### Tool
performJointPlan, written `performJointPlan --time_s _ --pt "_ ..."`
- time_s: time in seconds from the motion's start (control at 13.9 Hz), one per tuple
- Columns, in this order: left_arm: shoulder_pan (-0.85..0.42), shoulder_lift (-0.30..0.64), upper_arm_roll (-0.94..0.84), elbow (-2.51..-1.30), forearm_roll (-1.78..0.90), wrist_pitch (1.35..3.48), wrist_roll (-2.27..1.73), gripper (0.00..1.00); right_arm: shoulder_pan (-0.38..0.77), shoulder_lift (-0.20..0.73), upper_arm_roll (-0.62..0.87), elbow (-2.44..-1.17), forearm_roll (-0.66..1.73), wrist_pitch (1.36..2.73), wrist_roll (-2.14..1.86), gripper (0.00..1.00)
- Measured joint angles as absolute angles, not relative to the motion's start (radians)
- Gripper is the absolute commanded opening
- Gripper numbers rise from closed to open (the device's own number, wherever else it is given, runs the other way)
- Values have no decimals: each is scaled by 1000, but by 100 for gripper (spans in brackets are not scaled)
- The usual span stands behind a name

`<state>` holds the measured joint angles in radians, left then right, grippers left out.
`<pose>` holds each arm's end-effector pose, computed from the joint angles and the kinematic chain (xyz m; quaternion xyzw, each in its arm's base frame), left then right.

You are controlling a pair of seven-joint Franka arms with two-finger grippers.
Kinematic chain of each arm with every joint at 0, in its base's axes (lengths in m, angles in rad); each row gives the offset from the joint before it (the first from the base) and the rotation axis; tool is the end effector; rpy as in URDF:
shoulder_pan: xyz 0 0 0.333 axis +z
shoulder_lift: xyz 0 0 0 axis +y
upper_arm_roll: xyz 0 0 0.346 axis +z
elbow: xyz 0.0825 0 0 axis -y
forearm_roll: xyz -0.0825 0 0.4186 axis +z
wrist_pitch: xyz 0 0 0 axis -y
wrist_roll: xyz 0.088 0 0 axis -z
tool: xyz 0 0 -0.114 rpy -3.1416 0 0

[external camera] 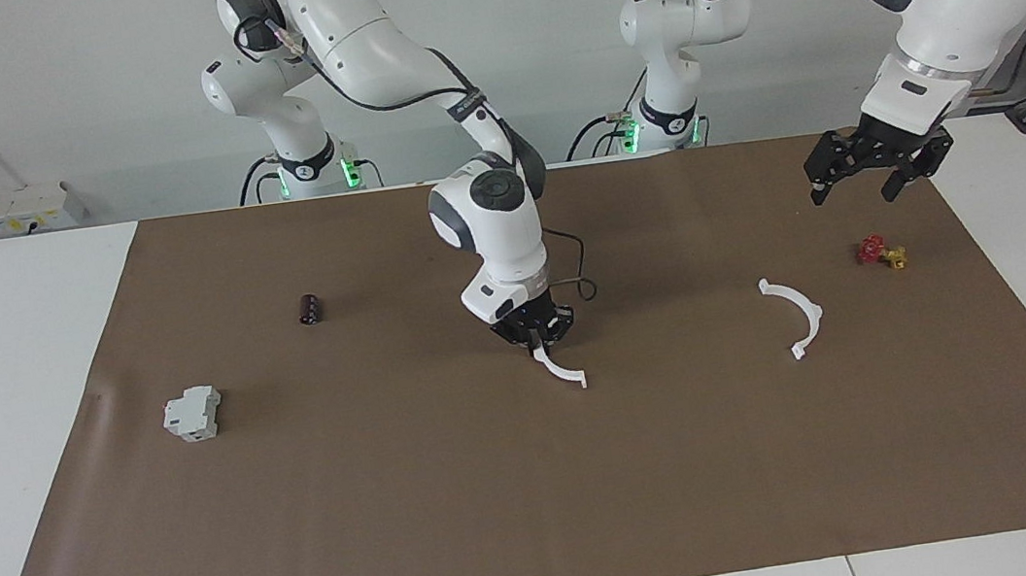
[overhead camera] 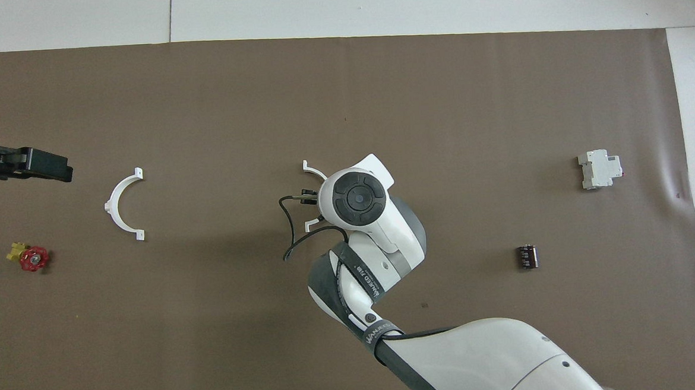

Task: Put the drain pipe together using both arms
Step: 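Release the clamp half and withdraw the right gripper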

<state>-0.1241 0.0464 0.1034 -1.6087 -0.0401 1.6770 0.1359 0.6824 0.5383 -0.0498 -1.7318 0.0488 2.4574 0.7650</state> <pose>0.6127 -0.0182 0.6099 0.9969 -0.0764 0.0121 0.0169 0.5858 0.4346 0.2863 -0.9925 0.0785 -0.0689 0.0641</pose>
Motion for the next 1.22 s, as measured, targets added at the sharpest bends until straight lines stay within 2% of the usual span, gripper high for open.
performJointPlan --time_s 0.22,0.5,0.65,0.86,1.08,1.22 --pt "-124 46 104 -1609 -40 1677 136 100 687 522 -52 -1719 49 2454 765 100" --pt "-124 46 112 -1612 -40 1681 133 100 654 394 -77 -1703 49 2348 766 100" --pt "-123 38 134 -1642 -40 1706 133 100 590 322 -81 -1703 47 2292 766 100" --pt "-123 13 143 -1758 -40 1818 119 100 480 239 -84 -1703 -18 2223 730 100" --pt "-123 9 142 -1823 -40 1881 63 100 371 183 -87 -1704 -34 2125 567 100" --pt "-122 10 145 -1916 -40 2014 44 100 293 151 -88 -1704 -35 2055 457 100"
